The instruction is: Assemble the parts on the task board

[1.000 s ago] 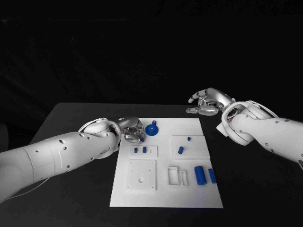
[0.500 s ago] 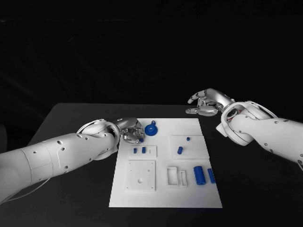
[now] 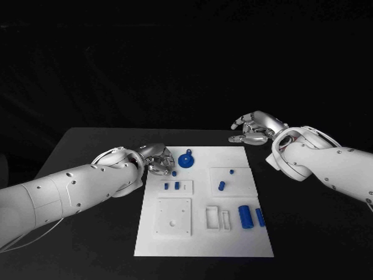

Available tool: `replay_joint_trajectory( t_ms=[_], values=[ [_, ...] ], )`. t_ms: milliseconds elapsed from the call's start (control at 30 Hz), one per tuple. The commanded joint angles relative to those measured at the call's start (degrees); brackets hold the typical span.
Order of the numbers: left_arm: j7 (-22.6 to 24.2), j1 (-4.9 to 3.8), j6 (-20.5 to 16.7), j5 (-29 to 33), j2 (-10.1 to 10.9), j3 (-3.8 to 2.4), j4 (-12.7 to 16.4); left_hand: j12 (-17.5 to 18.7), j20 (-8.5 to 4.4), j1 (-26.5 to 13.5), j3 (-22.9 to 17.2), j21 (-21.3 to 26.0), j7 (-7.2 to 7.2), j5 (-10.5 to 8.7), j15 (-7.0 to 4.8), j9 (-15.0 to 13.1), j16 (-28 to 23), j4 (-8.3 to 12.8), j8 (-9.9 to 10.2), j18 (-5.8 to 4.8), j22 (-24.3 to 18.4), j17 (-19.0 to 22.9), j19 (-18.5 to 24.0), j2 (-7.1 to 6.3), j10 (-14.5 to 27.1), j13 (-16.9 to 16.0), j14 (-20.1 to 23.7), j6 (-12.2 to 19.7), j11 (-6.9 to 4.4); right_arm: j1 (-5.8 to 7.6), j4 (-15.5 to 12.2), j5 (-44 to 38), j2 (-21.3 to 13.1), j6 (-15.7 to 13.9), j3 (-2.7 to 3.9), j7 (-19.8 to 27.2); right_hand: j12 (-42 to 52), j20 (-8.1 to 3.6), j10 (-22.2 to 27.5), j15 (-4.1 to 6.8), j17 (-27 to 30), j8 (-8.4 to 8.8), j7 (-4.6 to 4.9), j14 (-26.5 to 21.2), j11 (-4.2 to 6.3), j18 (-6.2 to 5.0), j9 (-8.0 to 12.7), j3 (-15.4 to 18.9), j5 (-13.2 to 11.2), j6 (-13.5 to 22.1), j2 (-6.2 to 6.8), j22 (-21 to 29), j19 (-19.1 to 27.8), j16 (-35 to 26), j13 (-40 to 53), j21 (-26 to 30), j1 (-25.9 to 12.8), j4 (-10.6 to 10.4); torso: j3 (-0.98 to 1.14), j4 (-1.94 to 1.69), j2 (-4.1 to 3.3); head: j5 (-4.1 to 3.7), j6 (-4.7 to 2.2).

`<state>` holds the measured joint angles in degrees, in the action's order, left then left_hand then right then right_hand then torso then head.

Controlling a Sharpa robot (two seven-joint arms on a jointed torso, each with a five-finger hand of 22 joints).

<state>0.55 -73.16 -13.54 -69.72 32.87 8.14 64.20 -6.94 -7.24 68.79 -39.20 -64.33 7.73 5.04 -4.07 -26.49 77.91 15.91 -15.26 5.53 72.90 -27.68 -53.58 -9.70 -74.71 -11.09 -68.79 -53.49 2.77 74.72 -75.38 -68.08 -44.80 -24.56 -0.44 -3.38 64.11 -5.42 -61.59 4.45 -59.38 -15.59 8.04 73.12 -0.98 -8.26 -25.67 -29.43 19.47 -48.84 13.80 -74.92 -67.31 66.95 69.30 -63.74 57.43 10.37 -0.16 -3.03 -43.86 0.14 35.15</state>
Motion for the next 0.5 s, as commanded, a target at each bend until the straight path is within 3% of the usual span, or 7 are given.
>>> replay_joint_trajectory(
  t_ms=[33, 233, 333, 433, 467, 500],
  values=[
    [0.16, -0.03, -0.45, 1.68, 0.15, -0.08, -0.19, 0.4, -2.07, 0.07, 0.02, -0.04, 0.12, -0.05, 0.41, 0.06, -0.24, -0.06, 0.19, 1.85, -0.06, 0.06, 0.05, -0.5, 0.36, 0.07, -0.08, 0.5, 0.05, -0.19, -0.27, -1.79, -0.14, 1.79, 0.01, 0.81, -0.57, 0.13, 2.37, -0.24, 0.13, 0.4, 0.6, -0.43, -1.15, -6.74, 0.08, 0.04, -0.39, -0.03, -0.05, -0.43, 0.6, -0.49, -0.27, 0.36, 0.57, 0.5, -0.02, 0.01, 0.0, -0.13, -0.05],
    [0.39, -0.03, -0.6, 2.99, 0.68, -0.1, -1.02, 0.6, -1.93, 0.95, -0.45, 0.06, 0.42, 0.85, 0.53, 0.0, -0.35, 0.21, -0.12, 1.93, -0.09, 0.13, 0.19, -0.39, 0.56, 0.11, 0.11, 0.22, 0.17, -0.8, -0.89, -5.12, -0.33, 4.13, 0.01, 1.23, -11.41, 1.29, 3.73, 0.05, 2.07, 0.21, 0.73, -1.72, -1.26, -6.74, -0.01, -1.12, -1.81, -0.03, -0.25, 0.11, 2.23, -3.17, -9.49, 2.46, 0.99, 1.49, 0.02, 0.06, 0.01, -0.41, -0.25],
    [0.86, -0.02, -1.78, 4.14, 1.01, -0.1, -1.2, 0.69, -1.87, 1.09, -0.51, 0.06, 0.55, 1.07, 0.59, -0.03, -0.37, 0.25, -0.25, 1.93, -0.07, 0.14, 0.24, -0.37, 0.69, 0.13, 0.19, 0.1, 0.25, -1.14, -1.03, -8.57, -0.48, 6.31, 0.0, 1.4, -17.38, 1.47, 4.65, -0.32, 2.58, 0.05, 0.64, -1.73, -1.22, -6.74, -0.09, -1.8, -2.01, -0.19, -0.47, 0.14, 2.37, -3.52, -14.32, 2.81, 1.46, 2.03, 0.05, 0.03, 0.01, -0.74, -0.31],
    [2.35, -0.03, -3.59, 9.19, 1.98, -0.17, -0.93, 0.83, -1.78, 1.13, -0.56, 0.11, 0.66, 1.19, 0.69, -0.04, -0.46, 0.2, -0.35, 1.91, -0.08, 0.19, 0.34, -0.31, 0.89, 0.18, 0.33, 0.02, 0.35, -1.54, -1.49, -13.81, -0.63, 9.35, -0.03, 1.71, -28.15, 1.45, 6.75, -1.15, 3.09, -0.57, 0.94, -1.82, -1.94, -6.71, -0.36, -4.61, -4.05, -1.11, -0.91, 0.2, 2.52, -3.83, -22.73, 3.26, 3.61, 3.3, 0.02, 0.04, 0.01, -1.39, -0.64],
    [3.55, -0.05, -4.55, 14.53, 2.6, -0.32, -0.78, 0.88, -1.66, 1.07, -0.63, 0.28, 0.56, 1.3, 0.77, -0.1, -0.81, 0.12, -0.58, 1.86, -0.13, 0.36, 0.57, -0.24, 0.92, 0.18, 0.68, -0.25, 0.42, -1.69, -1.83, -16.68, -0.75, 10.47, -0.1, 1.61, -36.55, 1.71, 3.79, -1.8, 3.72, -1.11, 1.0, -1.4, -2.4, -6.74, -0.54, -8.56, -6.08, -1.88, -0.85, 0.28, 1.89, -3.88, -30.64, 3.46, 5.16, 3.57, 0.03, 0.07, 0.02, -1.67, -0.66],
    [4.57, -0.06, -5.11, 18.87, 3.05, -0.5, -0.6, 0.92, -1.48, 0.62, -0.58, 0.64, 0.44, 1.32, 0.88, -0.19, -1.53, -0.13, -0.84, 1.73, -0.26, 0.7, 1.01, -0.21, 0.96, 0.19, 1.38, -0.57, 0.5, -1.83, -2.04, -18.45, -0.81, 10.98, -0.13, 1.51, -40.21, 1.93, 1.69, -1.48, 4.08, -1.34, 1.39, -1.22, -2.43, -6.74, -0.59, -9.76, -6.39, -2.14, -0.47, 0.24, 1.61, -3.89, -34.28, 3.51, 5.13, 3.64, 0.02, 0.08, 0.03, -1.85, -0.67]
  ],
)
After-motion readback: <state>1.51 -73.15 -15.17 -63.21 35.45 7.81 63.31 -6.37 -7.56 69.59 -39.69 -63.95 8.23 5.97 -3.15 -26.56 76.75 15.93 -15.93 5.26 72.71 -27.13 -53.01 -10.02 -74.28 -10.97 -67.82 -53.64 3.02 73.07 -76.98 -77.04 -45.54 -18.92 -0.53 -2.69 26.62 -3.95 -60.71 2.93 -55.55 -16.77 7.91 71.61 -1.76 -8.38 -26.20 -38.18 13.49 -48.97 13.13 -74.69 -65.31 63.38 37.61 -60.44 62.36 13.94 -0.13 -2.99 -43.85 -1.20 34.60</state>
